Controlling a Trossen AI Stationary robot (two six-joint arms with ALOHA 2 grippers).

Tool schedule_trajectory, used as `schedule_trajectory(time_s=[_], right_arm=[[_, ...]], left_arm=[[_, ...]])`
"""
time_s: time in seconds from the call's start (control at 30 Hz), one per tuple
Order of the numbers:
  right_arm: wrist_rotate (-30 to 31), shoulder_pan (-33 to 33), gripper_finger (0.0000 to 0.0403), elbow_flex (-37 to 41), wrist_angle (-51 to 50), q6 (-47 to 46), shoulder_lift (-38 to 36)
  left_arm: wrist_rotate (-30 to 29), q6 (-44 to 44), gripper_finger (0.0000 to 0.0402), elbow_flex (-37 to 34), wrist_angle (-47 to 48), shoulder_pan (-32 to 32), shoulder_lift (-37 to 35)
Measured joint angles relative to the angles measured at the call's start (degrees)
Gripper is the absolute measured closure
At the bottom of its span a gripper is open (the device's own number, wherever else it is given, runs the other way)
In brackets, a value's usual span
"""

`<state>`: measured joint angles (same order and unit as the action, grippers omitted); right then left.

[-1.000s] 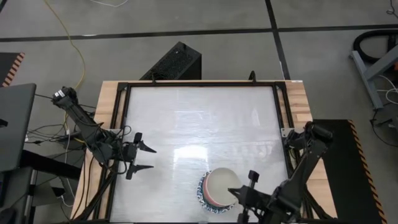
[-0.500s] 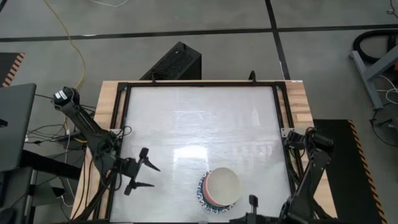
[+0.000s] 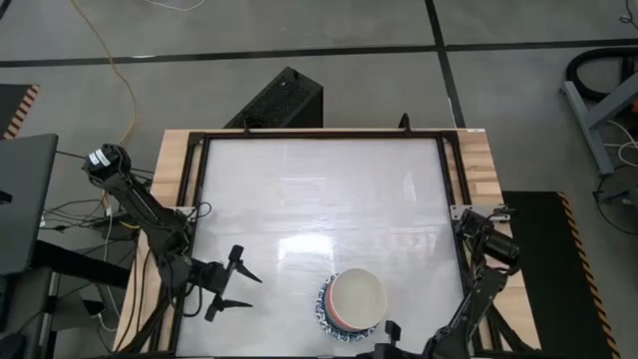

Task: Nest bowls inside each other
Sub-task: Move the stacked bowls to the center of the table

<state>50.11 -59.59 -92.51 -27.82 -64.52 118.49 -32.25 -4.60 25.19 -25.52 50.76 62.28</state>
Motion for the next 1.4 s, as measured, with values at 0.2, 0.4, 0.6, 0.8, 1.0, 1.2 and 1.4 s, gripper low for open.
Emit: schedule_trajectory(time_s=[0.2,0.4,0.6,0.8,1.0,1.2,1.4], right_arm=[[-9.99,3.23,0.0394,1.44,0.75,-5.71,0.92],[-14.13,4.99,0.0394,1.86,-1.67,-9.36,0.92],[-16.69,5.05,0.0394,1.88,-2.98,-10.64,0.92],[-17.1,5.35,0.0394,1.88,-8.22,-12.02,0.92],[-17.58,6.95,0.0394,1.88,-11.03,-9.9,0.92],[-19.04,9.62,0.0394,1.84,-11.16,-4.4,0.9],[-19.06,12.8,0.0394,1.84,-11.49,3.04,0.9]], left_arm=[[0.03,2.18,0.0122,0.0,-1.1,0.0,-0.02],[0.07,2.89,0.0123,0.02,-0.99,0.0,-0.02],[0.09,2.84,0.0123,0.02,-0.85,0.0,-0.02],[0.04,2.35,0.0123,0.02,-0.86,0.0,-0.02],[0.02,2.03,0.0123,0.02,-0.85,0.0,-0.02],[-0.04,2.03,0.0123,0.02,-0.85,0.0,-0.02],[-0.08,2.03,0.0123,0.02,-0.37,0.0,-0.02]])
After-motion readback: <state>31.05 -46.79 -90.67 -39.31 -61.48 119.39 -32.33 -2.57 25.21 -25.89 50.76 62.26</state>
